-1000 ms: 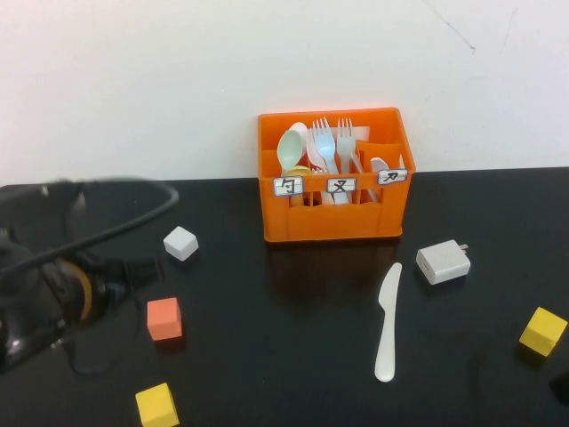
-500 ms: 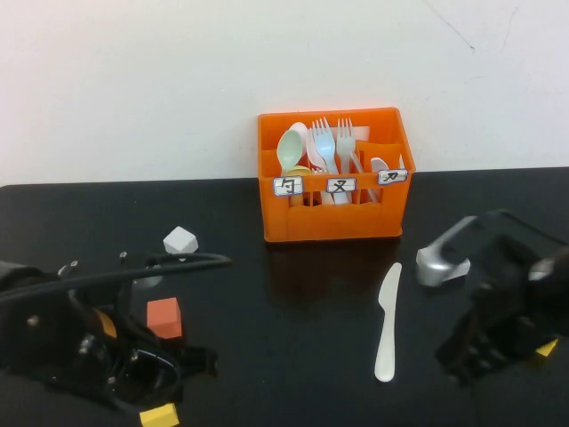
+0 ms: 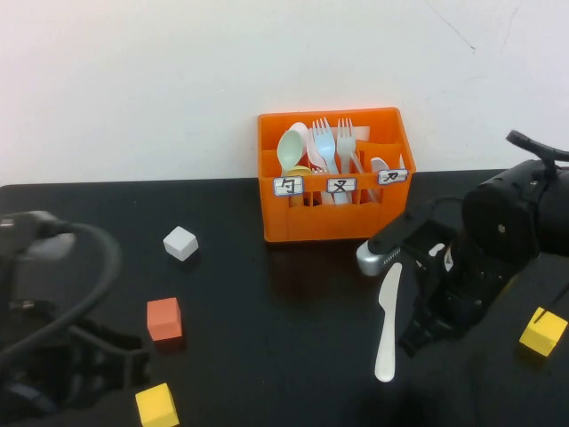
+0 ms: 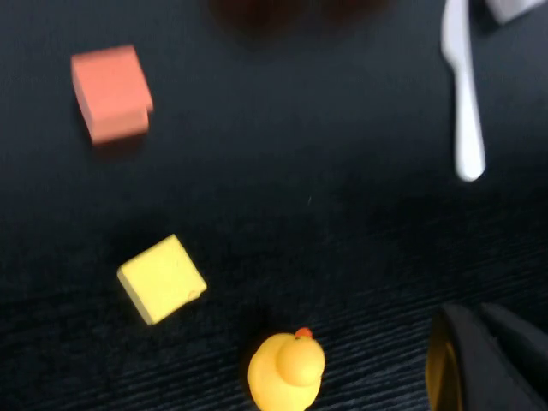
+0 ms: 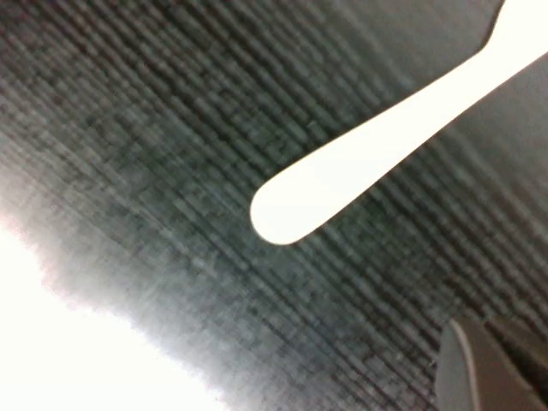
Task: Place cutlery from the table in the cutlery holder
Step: Pick up the knife
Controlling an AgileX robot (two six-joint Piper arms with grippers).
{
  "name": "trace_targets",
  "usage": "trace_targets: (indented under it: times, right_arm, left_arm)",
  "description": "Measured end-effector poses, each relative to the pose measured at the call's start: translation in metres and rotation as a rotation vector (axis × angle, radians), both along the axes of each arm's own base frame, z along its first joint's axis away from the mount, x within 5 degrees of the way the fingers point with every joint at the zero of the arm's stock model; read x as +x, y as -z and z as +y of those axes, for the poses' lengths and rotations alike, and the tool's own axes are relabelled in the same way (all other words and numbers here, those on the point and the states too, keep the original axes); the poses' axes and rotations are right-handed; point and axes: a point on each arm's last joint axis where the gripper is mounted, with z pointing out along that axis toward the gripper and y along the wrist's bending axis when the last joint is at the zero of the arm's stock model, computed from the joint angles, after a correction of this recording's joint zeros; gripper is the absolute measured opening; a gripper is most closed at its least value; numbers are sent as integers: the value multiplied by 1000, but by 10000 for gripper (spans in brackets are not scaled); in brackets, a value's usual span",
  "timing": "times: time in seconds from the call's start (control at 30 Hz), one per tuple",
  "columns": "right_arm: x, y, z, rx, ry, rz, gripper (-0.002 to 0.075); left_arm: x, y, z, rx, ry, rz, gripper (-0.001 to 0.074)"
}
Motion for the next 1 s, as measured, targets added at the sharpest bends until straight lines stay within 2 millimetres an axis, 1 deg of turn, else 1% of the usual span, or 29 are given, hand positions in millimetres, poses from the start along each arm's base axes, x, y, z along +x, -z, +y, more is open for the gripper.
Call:
trace_targets:
  times: [0.13, 0.2, 0.27, 0.37, 0.43, 0.5, 0.53, 0.6, 0.77, 0.87, 1.0]
  right_arm:
    - [7, 2, 3, 33, 70, -40, 8]
    - [10, 2, 5, 61, 108, -63, 43]
    - [12, 2, 7, 88, 146, -75, 129]
    - [13, 4, 10, 124, 181, -69, 331]
    - [14, 8, 13, 151, 212, -49, 435]
    - [15, 15, 16, 167, 249, -23, 495]
    - [15, 19, 17, 167, 252, -13, 507]
    - [14, 27, 20, 158, 259, 7, 524]
    - [11, 48, 28, 101, 225, 60, 537]
    - [12, 54, 33, 84, 209, 70, 537]
    - [18, 56, 36, 68, 185, 47, 531]
  left_arm:
    - [-19, -13, 9, -21, 5, -69, 0]
    - [-24, -12, 11, -26, 4, -83, 0]
    - [-29, -6, 14, -24, 1, -96, 0]
    - [-37, 13, 19, -5, -4, -93, 0]
    - [-43, 25, 23, -1, -7, -91, 0]
    - [-48, 34, 25, -3, -11, -89, 0]
    - [-51, 39, 26, -4, -14, -84, -1]
    - [-55, 42, 28, -14, -22, -87, -1]
    - [-59, 40, 31, -33, -29, -125, -1]
    - [-59, 40, 31, -34, -31, -128, -1]
    - [-59, 39, 31, -35, -32, -131, -1]
